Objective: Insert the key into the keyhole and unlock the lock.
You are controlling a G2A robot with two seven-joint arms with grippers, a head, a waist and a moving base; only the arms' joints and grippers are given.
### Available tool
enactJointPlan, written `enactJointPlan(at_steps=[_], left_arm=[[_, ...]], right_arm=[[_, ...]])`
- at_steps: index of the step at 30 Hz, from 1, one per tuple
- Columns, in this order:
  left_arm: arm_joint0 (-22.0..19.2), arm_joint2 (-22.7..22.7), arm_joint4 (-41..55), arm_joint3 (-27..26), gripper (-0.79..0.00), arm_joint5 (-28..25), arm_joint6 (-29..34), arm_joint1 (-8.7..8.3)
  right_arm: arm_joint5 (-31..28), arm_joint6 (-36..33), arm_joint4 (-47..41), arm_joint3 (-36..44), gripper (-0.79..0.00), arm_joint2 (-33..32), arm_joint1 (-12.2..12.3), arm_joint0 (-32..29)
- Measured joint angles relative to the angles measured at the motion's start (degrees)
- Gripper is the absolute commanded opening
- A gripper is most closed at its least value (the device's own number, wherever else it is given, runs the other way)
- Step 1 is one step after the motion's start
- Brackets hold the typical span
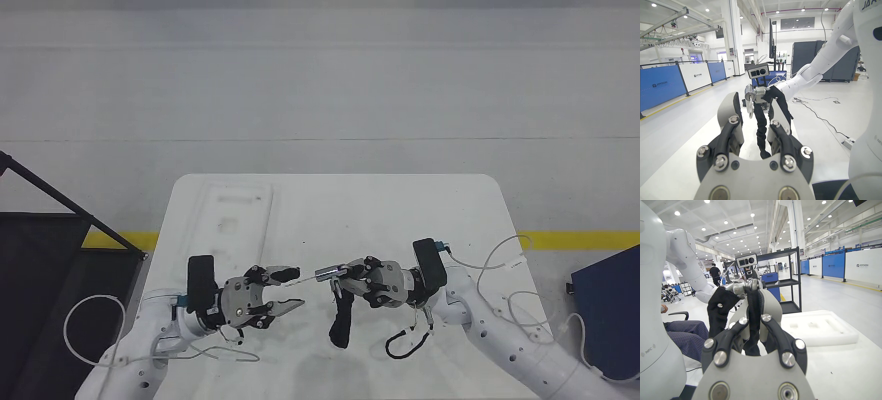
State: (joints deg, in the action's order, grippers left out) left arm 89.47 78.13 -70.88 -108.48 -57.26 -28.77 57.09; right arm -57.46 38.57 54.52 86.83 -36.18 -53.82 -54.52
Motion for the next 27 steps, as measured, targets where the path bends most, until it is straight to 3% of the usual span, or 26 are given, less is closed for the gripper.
enactJointPlan(at_steps=[6,9,10,20,23,27], left_arm=[[0.1,0.0,-0.7,0.0,-0.511,-0.3,-0.1,-0.01],[0.2,0.1,-1.0,-0.4,-0.653,-0.3,-0.3,-0.01],[0.2,0.1,-1.2,-0.5,-0.785,-0.3,-0.4,-0.01],[0.4,1.2,-8.3,-2.6,-0.785,1.0,-1.4,-0.27],[0.4,1.7,-13.9,-4.7,-0.785,3.2,-4.2,-0.42],[-0.4,2.2,-29.0,-7.4,-0.785,8.9,-10.6,-1.11]], right_arm=[[0.0,0.0,0.0,0.0,-0.785,0.0,0.0,0.0],[0.0,0.0,0.0,0.0,-0.785,0.0,0.0,0.0],[0.0,0.0,0.0,0.0,-0.785,0.0,0.0,0.0],[0.0,0.0,0.0,0.0,-0.785,0.0,0.0,0.0],[0.0,0.0,0.0,0.0,-0.785,0.0,0.0,0.0],[0.0,0.0,0.0,0.0,-0.785,0.0,0.0,0.0]])
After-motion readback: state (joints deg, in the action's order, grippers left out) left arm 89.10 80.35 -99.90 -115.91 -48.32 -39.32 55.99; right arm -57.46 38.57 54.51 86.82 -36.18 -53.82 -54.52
